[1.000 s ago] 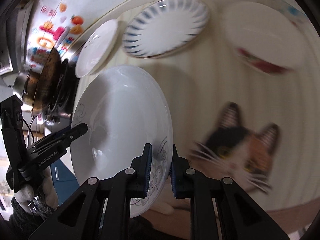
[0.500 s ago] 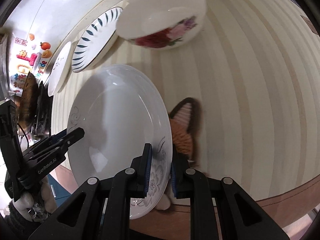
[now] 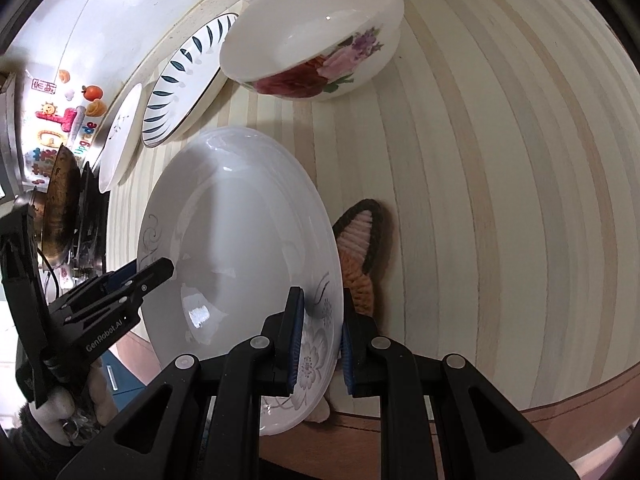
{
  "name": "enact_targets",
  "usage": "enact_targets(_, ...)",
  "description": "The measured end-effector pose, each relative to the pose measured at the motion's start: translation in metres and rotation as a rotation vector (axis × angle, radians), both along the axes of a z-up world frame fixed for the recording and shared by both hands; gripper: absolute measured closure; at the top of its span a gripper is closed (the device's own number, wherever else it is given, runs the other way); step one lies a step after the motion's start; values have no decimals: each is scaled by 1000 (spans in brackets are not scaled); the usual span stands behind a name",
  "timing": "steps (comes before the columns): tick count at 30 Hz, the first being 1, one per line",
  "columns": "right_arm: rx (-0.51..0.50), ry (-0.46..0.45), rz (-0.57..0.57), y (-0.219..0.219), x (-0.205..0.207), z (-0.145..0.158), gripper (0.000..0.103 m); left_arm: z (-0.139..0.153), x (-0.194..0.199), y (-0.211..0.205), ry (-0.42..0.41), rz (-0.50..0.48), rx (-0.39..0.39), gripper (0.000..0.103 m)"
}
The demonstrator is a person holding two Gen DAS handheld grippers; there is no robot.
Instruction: Organize plates and bowls
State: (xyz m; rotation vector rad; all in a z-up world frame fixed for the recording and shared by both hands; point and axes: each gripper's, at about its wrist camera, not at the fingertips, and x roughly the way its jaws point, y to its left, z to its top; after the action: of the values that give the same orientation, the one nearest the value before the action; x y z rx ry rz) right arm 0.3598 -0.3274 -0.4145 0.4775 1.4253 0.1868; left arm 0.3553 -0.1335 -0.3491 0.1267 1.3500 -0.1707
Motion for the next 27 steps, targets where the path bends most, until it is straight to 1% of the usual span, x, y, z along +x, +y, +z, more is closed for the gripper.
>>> enact_targets(2,-2,23,-10,-2,0,2,84,9,-4,5,-7,-6,-5,69)
enact_targets(4,-20,34,-22,-8,-1,11,82,29,-8,11,-36,-3,-17,69)
enact_targets(6,-40,26,-35,-12,-4,29,71,56,-7,23,-83,29,-36,69)
enact_targets(7,-43,11,-34,-12,-6,42,69,69,-5,32,-104,50,-47,69)
enact_targets(8,-43,-6,-29,-10,-6,54,64,79,-1,44,-121,71,-61,68)
enact_targets(9,-41,-25,-22,-5,-4,67,59,92,5,58,-146,113,-75,67)
enact_targets(12,-11,-95,22,23,14,103,55,108,22,96,-186,201,-101,66)
enact_targets(14,36,-136,71,56,42,121,51,106,37,130,-195,264,-108,67)
enact_targets(15,57,-158,98,76,60,126,51,101,45,142,-190,295,-107,67)
enact_targets(18,56,-203,169,128,112,128,51,86,62,182,-175,383,-108,67)
enact_targets(19,46,-221,193,149,136,124,51,82,67,193,-170,401,-109,67)
enact_targets(21,38,-222,234,186,182,110,51,68,78,210,-158,433,-104,67)
enact_targets(24,24,-206,263,226,236,87,51,46,99,229,-130,459,-86,67)
enact_targets(27,-5,-203,293,261,285,63,51,31,113,241,-107,475,-87,67)
